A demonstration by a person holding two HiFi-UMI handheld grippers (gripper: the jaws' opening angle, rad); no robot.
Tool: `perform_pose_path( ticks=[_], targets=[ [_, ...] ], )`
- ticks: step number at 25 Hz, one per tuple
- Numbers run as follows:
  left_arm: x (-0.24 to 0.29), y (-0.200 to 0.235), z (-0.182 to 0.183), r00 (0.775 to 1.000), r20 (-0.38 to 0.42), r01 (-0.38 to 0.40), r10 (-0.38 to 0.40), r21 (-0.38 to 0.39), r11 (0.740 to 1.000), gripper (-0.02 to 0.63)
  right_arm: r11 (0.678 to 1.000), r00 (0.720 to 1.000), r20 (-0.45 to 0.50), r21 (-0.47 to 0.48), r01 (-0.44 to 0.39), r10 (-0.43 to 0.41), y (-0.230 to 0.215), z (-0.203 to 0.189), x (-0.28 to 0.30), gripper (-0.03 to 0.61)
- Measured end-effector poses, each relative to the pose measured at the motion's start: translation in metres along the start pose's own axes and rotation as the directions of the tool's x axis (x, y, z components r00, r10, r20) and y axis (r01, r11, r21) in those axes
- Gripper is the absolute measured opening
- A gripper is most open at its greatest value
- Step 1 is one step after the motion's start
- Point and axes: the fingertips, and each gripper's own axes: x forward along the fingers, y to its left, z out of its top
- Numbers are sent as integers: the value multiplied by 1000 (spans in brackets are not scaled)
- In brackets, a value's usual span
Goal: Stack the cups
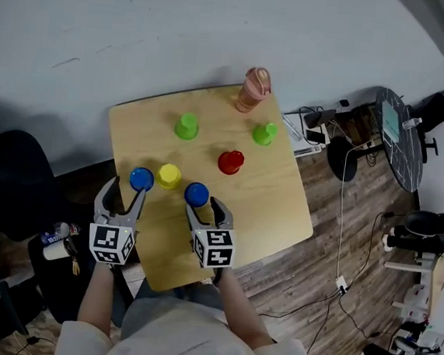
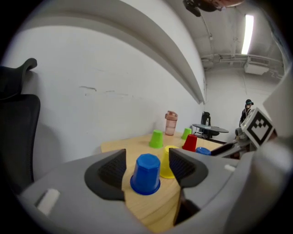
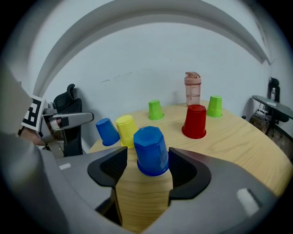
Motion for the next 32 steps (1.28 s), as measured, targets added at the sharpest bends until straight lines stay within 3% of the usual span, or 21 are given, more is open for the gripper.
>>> perform_pose_path(
  ticks=[8, 14, 16, 19, 26, 32],
  targets=[
    [25, 1, -31, 997, -70, 31, -29, 19, 999, 325, 995, 995, 3, -4, 96, -96, -12, -1, 17, 258],
    [37, 6, -42, 995, -100, 32, -27, 47, 998, 324, 995, 996, 4, -38, 88, -88, -10, 3, 16, 235],
    [39, 9, -42, 995, -96, 17, -11, 63, 998, 281, 995, 996, 9, -37, 92, -92, -11, 5, 11, 230],
    [36, 6, -39, 996, -90, 23, -16, 84, 996, 275, 994, 994, 20, -27, 106, -106, -15, 8, 1, 229],
    [9, -37, -21, 995, -36, 99, -96, 93, 991, 273, 993, 993, 33, -6, 115, -115, -23, 6, -21, 230],
    [-6, -89, -28, 988, -53, 148, -145, 60, 987, 273, 995, 996, 16, -38, 88, -88, -24, -4, -39, 230]
  ],
)
